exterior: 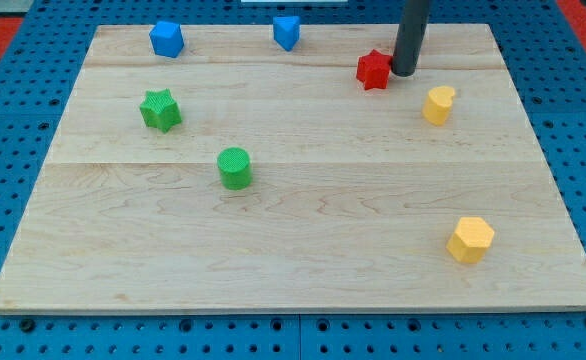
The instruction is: Push the yellow heart to the center
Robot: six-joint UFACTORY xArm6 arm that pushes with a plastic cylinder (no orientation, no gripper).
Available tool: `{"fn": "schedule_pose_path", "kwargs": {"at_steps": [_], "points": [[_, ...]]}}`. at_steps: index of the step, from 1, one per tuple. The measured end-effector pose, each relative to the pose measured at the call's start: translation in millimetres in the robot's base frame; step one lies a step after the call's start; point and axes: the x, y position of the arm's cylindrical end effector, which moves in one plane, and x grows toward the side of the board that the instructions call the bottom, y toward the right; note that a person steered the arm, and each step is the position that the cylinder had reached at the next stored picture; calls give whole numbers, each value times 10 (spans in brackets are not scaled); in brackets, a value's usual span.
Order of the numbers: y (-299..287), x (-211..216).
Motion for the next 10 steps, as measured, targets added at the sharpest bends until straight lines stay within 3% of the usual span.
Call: {"fn": "schedule_pose_path", "kwargs": {"at_steps": [2,4,6,10], "points": [[-74,36],[1391,285],[1569,492],[1735,492]]}}
